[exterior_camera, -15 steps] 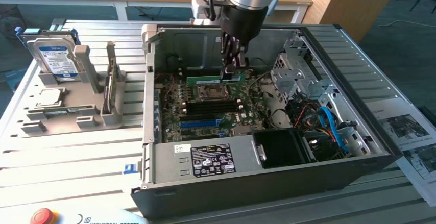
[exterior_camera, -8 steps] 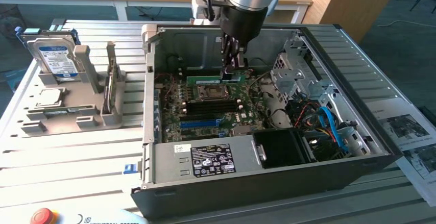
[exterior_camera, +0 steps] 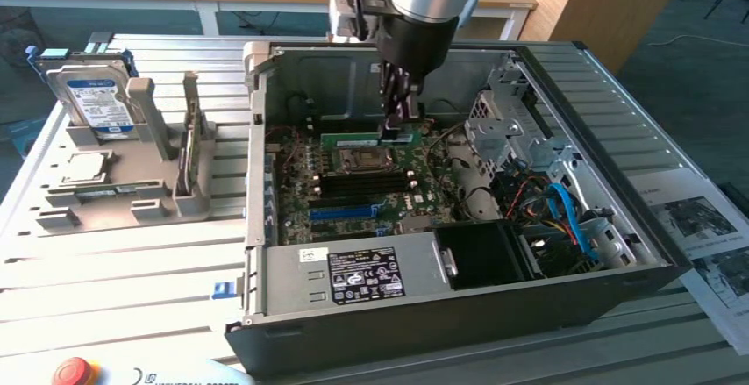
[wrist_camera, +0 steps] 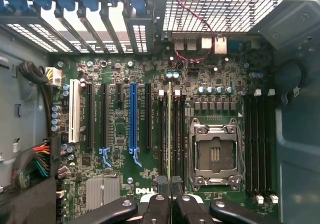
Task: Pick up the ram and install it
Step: 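Insert the ram into the slot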
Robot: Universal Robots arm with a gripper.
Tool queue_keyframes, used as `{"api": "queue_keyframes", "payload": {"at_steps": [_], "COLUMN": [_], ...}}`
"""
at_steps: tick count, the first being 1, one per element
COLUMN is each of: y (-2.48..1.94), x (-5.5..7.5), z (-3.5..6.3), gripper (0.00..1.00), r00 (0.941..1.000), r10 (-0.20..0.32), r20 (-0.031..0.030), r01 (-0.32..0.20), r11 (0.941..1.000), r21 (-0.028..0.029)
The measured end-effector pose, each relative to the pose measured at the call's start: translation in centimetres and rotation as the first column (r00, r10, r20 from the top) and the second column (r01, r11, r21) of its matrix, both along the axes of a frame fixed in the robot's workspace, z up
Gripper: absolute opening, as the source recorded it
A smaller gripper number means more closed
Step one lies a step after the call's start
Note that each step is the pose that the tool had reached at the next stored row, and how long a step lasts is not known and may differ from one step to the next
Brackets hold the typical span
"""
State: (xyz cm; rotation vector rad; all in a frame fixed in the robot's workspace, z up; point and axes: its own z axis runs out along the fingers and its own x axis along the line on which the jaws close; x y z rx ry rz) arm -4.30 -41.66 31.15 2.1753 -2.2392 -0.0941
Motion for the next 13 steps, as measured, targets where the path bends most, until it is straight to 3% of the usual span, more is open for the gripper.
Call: {"api": "queue_keyframes", "payload": {"at_steps": [13], "y": [0.0], "x": [0.0], "z": [-1.87], "gripper": [0.12], "r00": [1.0], "r10": [0.0], "r20": [0.0001], "r01": [0.0], "r11": [1.0], "r21": [0.0001]}}
